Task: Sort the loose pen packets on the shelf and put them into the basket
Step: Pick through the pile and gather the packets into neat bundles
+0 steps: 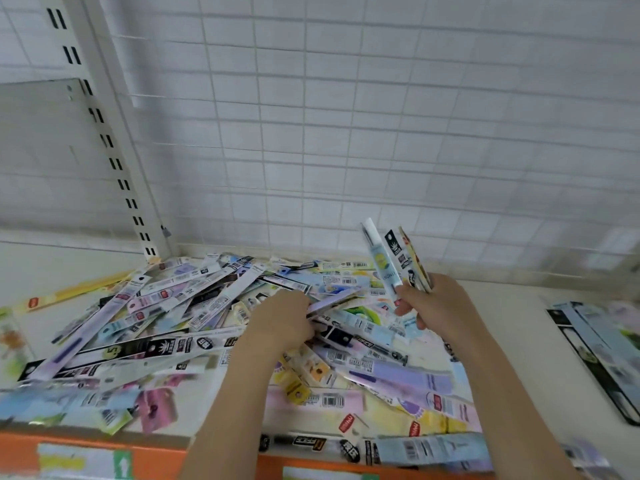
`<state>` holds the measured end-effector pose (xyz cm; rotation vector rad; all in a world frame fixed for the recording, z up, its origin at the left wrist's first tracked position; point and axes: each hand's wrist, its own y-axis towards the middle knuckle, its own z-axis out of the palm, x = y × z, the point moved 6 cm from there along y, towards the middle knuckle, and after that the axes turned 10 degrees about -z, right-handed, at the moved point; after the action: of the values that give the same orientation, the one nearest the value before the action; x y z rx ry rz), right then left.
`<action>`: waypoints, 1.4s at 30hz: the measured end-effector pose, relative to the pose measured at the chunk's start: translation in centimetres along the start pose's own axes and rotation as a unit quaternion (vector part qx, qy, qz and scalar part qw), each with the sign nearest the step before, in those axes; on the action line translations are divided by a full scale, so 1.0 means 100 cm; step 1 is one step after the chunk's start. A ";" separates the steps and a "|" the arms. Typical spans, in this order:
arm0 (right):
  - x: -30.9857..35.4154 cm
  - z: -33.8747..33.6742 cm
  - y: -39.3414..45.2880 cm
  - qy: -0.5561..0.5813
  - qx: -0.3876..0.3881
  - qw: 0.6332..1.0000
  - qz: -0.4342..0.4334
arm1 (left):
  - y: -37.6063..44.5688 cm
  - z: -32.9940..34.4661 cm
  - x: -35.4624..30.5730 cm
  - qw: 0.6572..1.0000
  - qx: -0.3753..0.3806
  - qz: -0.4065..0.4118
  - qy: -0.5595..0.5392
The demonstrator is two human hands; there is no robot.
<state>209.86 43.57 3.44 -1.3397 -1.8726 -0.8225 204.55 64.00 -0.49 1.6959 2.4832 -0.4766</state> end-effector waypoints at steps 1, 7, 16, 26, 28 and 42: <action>0.000 -0.002 -0.001 0.000 -0.002 1.000 -0.003 | 0.000 -0.004 -0.002 1.000 -0.022 0.003 0.003; -0.003 -0.013 -0.001 0.004 -0.034 0.999 0.007 | -0.004 -0.035 -0.005 0.984 -0.150 0.040 -0.093; -0.016 -0.017 0.007 0.002 -0.056 0.998 0.008 | -0.015 -0.063 -0.010 0.920 -0.304 0.124 -0.215; -0.007 0.014 0.022 -0.019 0.062 0.996 -0.064 | -0.009 -0.062 0.010 0.855 -0.223 -0.018 -0.468; -0.004 0.026 0.023 -0.025 0.094 0.993 -0.074 | -0.008 -0.056 0.019 0.860 -0.197 -0.052 -0.467; 0.028 0.103 0.025 -0.224 0.244 0.930 -0.158 | -0.015 -0.047 0.065 0.884 -0.170 -0.166 -0.404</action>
<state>209.85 54.01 0.09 -0.9710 -2.4862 -0.1566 201.17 70.78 2.63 0.7081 2.0339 -0.5776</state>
